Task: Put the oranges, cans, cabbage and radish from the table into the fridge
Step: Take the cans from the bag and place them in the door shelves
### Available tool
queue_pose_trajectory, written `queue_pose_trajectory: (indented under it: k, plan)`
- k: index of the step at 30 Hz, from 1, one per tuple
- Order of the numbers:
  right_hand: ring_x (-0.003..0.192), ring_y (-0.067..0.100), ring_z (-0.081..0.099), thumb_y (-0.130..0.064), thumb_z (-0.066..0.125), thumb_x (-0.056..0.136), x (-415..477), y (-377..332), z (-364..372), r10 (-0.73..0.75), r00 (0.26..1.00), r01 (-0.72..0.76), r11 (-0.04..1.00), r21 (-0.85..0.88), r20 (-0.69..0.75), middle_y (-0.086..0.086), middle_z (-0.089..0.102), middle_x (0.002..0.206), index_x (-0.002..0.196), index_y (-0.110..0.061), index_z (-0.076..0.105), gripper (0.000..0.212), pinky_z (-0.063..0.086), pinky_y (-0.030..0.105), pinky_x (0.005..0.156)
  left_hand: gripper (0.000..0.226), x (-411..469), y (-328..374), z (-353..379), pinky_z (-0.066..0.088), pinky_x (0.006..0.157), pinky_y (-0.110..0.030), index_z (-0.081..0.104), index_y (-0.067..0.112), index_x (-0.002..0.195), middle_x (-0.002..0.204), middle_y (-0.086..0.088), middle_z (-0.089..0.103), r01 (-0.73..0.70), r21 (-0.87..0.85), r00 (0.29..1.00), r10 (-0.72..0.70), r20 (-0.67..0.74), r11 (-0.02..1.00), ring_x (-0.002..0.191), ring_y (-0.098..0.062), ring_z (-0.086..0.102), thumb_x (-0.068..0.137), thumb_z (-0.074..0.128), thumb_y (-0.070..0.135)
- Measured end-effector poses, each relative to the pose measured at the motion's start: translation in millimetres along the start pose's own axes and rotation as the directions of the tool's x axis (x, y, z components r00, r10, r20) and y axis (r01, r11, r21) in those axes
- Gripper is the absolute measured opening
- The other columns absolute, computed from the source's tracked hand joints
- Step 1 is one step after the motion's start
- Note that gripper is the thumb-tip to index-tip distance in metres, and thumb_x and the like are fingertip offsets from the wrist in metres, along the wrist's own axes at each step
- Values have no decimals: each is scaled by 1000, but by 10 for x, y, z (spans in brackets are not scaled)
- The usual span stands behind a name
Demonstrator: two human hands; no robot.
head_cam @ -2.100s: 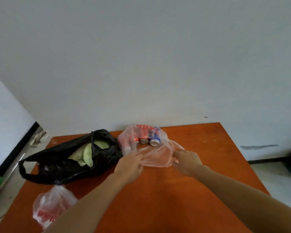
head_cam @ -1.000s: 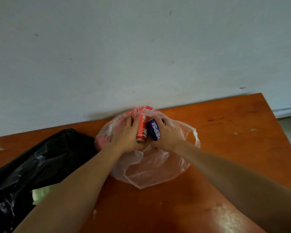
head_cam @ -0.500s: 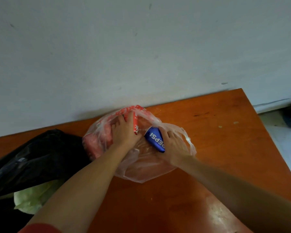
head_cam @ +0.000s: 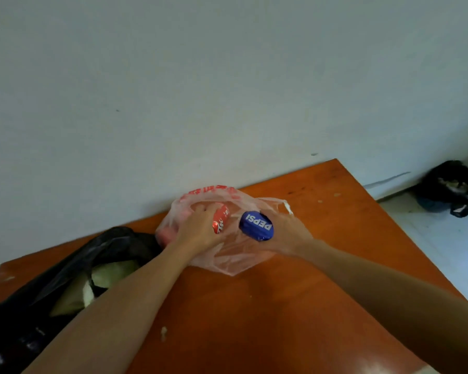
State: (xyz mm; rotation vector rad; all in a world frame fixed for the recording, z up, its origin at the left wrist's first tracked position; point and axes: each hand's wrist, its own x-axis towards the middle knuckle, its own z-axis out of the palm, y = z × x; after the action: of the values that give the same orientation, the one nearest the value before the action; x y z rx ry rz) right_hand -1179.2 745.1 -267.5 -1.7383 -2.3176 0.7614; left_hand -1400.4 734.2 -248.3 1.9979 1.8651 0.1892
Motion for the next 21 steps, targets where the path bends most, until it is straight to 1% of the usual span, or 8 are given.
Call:
queue_pose_trajectory:
  k: [2, 6, 8, 12, 14, 16, 19, 21]
  plan:
    - [101, 23, 59, -45, 78, 70, -332, -41, -120, 8, 1000, -9, 999, -49, -19, 4, 57, 121, 139, -22, 37, 83, 52, 33, 82, 81, -231, 118, -93, 42, 102, -39, 35, 23, 143, 146, -7, 40, -62, 24, 998, 63, -14, 998, 128, -25, 44, 75, 71, 48]
    - [103, 19, 57, -43, 77, 73, -1053, -41, -377, 65, 992, -77, 990, -115, -107, 4, 57, 121, 140, -22, 38, 80, 50, 30, 85, 89, -675, 496, -236, 47, 98, -40, 35, 22, 140, 141, -2, 46, -184, 6, 983, 184, -13, 983, 120, -22, 51, 69, 70, 64]
    - [99, 16, 57, -43, 77, 72, -1435, 10, -534, 111, 980, -132, 984, -123, -162, 1, 56, 119, 138, -25, 40, 78, 49, 26, 80, 86, -850, 753, -264, 51, 92, -36, 36, 26, 137, 135, 3, 50, -258, -3, 966, 258, -15, 966, 112, -17, 54, 68, 68, 68]
    - [88, 14, 55, -45, 74, 69, -2273, 261, -895, 230, 937, -270, 955, -127, -262, -2, 56, 112, 134, -29, 43, 73, 47, 25, 73, 86, -1071, 1442, -227, 54, 89, -34, 31, 25, 143, 138, -1, 47, -407, 69, 913, 408, 11, 911, 113, -19, 55, 72, 75, 47]
    - [86, 15, 53, -43, 74, 67, -2733, 449, -1064, 306, 899, -348, 933, -88, -313, -2, 56, 110, 132, -29, 45, 73, 43, 25, 71, 87, -1178, 1887, -163, 53, 91, -32, 30, 21, 144, 140, -4, 44, -485, 94, 874, 483, 40, 869, 115, -21, 54, 73, 76, 38]
    - [85, 16, 54, -44, 73, 65, -3226, 650, -1213, 379, 851, -428, 902, -61, -364, -2, 57, 108, 131, -30, 47, 72, 45, 27, 73, 85, -1325, 2355, -59, 50, 91, -29, 30, 19, 144, 140, -4, 43, -568, 98, 823, 564, 72, 817, 116, -20, 52, 74, 75, 34]
    - [89, 19, 57, -46, 73, 67, -4020, 963, -1366, 476, 754, -542, 840, -18, -452, -1, 58, 108, 132, -30, 46, 72, 48, 29, 77, 85, -1598, 3051, 178, 51, 89, -27, 32, 20, 144, 136, -3, 46, -680, 82, 732, 671, 117, 728, 113, -17, 53, 73, 75, 35]
    - [93, 20, 57, -46, 73, 69, -4592, 1170, -1435, 529, 682, -611, 792, 5, -504, 0, 58, 112, 135, -30, 44, 74, 44, 27, 78, 84, -1824, 3535, 372, 52, 88, -28, 33, 22, 143, 135, -3, 48, -753, 62, 656, 741, 144, 655, 111, -18, 54, 72, 75, 36]
